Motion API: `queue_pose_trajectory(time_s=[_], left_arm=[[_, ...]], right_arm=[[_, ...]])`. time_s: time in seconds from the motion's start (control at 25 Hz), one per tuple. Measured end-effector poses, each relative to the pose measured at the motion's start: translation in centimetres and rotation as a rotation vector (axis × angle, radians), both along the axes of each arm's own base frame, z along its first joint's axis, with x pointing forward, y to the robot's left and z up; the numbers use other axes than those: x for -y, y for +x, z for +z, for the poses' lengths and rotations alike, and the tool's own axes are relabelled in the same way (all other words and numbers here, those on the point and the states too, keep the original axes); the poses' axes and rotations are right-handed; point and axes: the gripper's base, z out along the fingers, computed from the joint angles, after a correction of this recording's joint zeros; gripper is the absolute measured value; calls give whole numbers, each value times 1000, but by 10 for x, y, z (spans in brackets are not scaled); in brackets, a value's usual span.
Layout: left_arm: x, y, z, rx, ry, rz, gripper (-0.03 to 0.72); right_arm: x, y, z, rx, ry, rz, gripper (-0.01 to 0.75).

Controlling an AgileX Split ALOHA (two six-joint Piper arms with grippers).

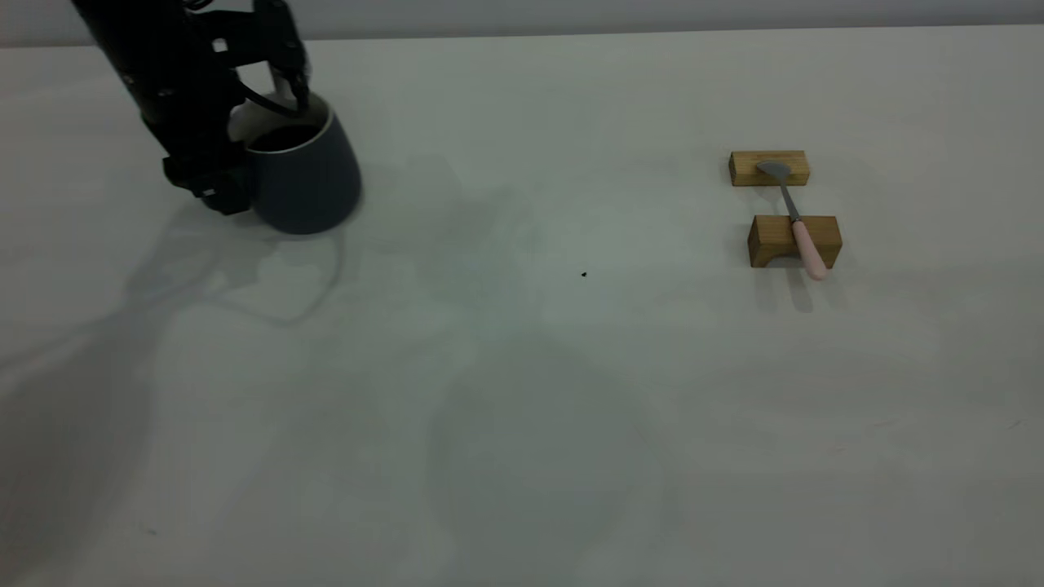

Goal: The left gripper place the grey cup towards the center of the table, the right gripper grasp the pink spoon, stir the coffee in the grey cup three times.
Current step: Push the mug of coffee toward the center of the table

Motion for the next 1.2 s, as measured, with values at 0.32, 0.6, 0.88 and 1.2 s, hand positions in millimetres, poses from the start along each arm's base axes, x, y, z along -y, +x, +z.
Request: queue_pose_trajectory(time_s=[0.32,0.6,0.88,1.2], left_arm=[[40,-3,1,42,-8,-103,567],[80,-13,1,53,-33,-118,567],[116,-23,2,86,-71,-117,567],[149,-34,3,114,-110,-121,567]], right_arm=[[0,0,0,0,0,0,239],[0,0,0,0,0,0,239],[0,0,0,0,0,0,239],[0,0,0,0,0,0,239]])
